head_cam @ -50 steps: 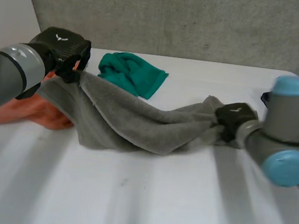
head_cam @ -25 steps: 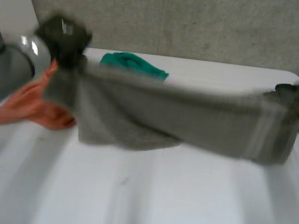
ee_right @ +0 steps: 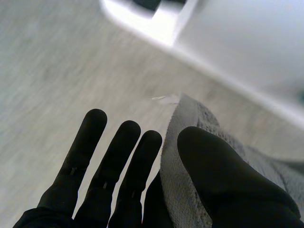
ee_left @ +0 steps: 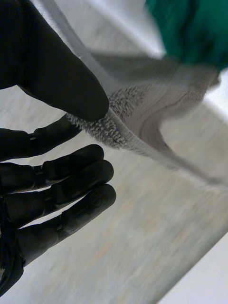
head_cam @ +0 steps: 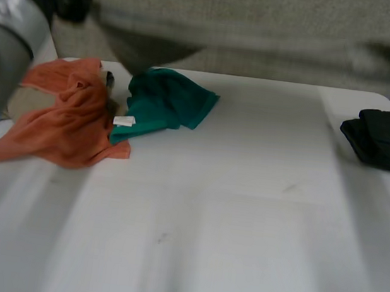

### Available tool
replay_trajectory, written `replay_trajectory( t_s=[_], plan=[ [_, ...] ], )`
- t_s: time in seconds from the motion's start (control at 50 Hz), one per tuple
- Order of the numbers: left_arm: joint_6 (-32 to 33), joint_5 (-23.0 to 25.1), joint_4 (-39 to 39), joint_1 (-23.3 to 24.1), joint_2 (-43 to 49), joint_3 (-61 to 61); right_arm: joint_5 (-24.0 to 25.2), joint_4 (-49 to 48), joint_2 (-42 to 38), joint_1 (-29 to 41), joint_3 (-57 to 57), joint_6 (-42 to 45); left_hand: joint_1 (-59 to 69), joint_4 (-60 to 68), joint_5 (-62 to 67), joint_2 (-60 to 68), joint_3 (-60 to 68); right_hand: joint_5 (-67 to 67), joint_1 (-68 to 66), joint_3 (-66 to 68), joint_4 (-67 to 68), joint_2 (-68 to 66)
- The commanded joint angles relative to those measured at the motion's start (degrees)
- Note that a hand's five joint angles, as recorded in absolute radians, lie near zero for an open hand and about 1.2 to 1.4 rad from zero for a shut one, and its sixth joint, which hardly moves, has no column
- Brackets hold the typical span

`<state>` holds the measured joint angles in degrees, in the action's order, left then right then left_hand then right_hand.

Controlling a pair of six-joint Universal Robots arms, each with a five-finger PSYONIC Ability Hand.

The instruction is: Fold the laundry.

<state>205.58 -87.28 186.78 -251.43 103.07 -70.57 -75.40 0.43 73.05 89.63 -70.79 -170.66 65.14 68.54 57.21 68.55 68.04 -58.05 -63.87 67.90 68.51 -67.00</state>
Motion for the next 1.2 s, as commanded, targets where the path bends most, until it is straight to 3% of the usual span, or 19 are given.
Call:
replay_trajectory(
  t_s=[0.02, 0.08, 0.16, 0.22, 0.28, 0.38, 0.68, 0.86, 1.0, 1.08, 1.16, 1.2],
  plan=[
    [0.0, 3.1, 5.7, 1.4, 1.9, -18.4, 4.1, 1.9, -3.8, -1.2, -13.9, 8.1, 14.9, 11.5, 12.8, 11.5, 12.0, -11.9, -16.1, 12.1, 11.5, -13.0],
    [0.7, 2.6, 9.1, 0.4, 8.8, -21.6, 3.9, 1.8, -7.0, -2.2, -16.9, 12.4, 14.9, 11.5, 12.8, 11.5, 12.0, -11.9, -16.1, 12.1, 11.5, -13.0],
    [1.0, 2.9, 8.1, -0.4, 13.6, -20.9, 3.1, 3.3, -10.1, -3.7, -17.5, 15.7, 14.9, 11.5, 12.8, 11.5, 12.0, -11.9, -16.1, 12.1, 11.5, -13.0],
    [0.9, 3.8, 6.5, -1.0, 13.9, -19.3, 3.2, 4.0, -9.8, -4.7, -17.6, 15.2, 6.8, 3.4, 4.8, 3.4, 3.9, -11.9, -16.1, 12.1, 11.5, -13.0],
    [0.7, 4.5, 5.6, -2.0, 12.9, -18.6, 3.2, 4.1, -8.3, -5.3, -18.0, 14.3, -15.2, -18.6, -17.3, -18.6, -18.1, -11.9, -16.1, 12.1, 11.5, -13.0],
    [1.0, 5.2, 5.9, -2.8, 13.0, -18.5, 3.7, 3.7, -6.5, -6.3, -18.5, 12.6, -24.1, -27.5, -26.2, -27.5, -27.0, -11.9, -16.1, 12.1, 11.5, -13.0],
    [3.1, 10.9, 3.9, -3.4, 12.7, -22.9, 3.9, 2.6, -8.4, -6.4, -18.2, 13.1, -31.5, -34.9, -33.6, -35.0, -34.4, -11.9, -16.1, 12.1, 11.5, -13.0],
    [5.3, 9.6, 2.3, 0.2, 14.9, -22.4, 3.6, 3.3, -9.5, -7.9, -16.7, 13.1, -37.3, -40.7, -39.3, -40.7, -40.2, -11.9, -16.1, 12.1, 11.5, -13.0],
    [7.9, 7.1, 4.6, 2.2, 19.4, -18.8, 3.6, 3.3, -9.7, -7.5, -16.9, 13.3, -35.8, -39.2, -37.8, -39.2, -38.7, -11.9, -16.1, 12.1, 11.5, -13.0],
    [10.5, 2.9, 6.0, 2.4, 22.3, -15.9, 3.5, 3.4, -9.5, -7.6, -16.7, 13.4, -24.8, -28.2, -26.9, -28.3, -27.8, -11.9, -16.1, 12.1, 11.5, -13.0],
    [13.8, 0.8, 6.7, 2.7, 23.2, -15.0, 3.5, 4.0, -9.2, -8.1, -16.3, 13.4, -6.9, -10.3, -8.9, -10.3, -9.8, -11.9, -16.1, 12.1, 11.5, -13.0],
    [14.8, 1.3, 6.7, 3.1, 23.0, -15.3, 3.5, 4.7, -9.1, -8.4, -16.1, 13.4, 12.6, 9.2, 10.5, 9.2, 9.7, -11.9, -16.1, 12.1, 11.5, -13.0]
  ],
)
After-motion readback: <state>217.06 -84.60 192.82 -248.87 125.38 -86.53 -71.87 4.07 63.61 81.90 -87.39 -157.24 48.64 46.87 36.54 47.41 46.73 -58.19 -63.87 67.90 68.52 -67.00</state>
